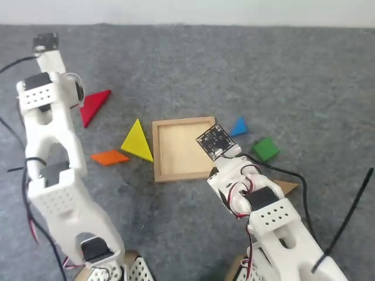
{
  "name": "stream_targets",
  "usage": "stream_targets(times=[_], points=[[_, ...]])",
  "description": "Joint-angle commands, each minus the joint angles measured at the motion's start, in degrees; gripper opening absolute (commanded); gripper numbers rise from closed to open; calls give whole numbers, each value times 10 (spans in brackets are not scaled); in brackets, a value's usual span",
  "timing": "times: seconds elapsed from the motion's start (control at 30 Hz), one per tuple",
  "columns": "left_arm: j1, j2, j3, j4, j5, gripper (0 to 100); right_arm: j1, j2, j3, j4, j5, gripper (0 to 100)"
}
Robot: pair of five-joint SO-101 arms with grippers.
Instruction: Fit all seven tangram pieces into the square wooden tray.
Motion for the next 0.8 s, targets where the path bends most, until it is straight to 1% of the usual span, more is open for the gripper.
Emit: stream_targets(times=[0.0,0.07,0.13,0.23,0.33,0.47,0.63,0.7,0.77], points=[[-5,67,-102,-137,3,13,0,0,-8,-11,-1,9],[-4,118,-142,-180,4,13,0,0,-8,-11,-1,9],[-4,177,-190,-206,5,13,0,0,-8,-11,6,9],[4,269,-284,-192,15,13,0,0,-8,-11,11,9],[8,350,-400,-124,31,13,0,0,-8,-11,14,9],[18,445,-569,-16,31,13,0,0,-8,-11,14,9],[19,528,-756,120,27,13,0,0,-8,-12,14,9],[18,547,-793,171,2,13,0,0,-8,-12,14,9],[20,546,-782,193,-28,13,0,0,-8,-12,14,9]])
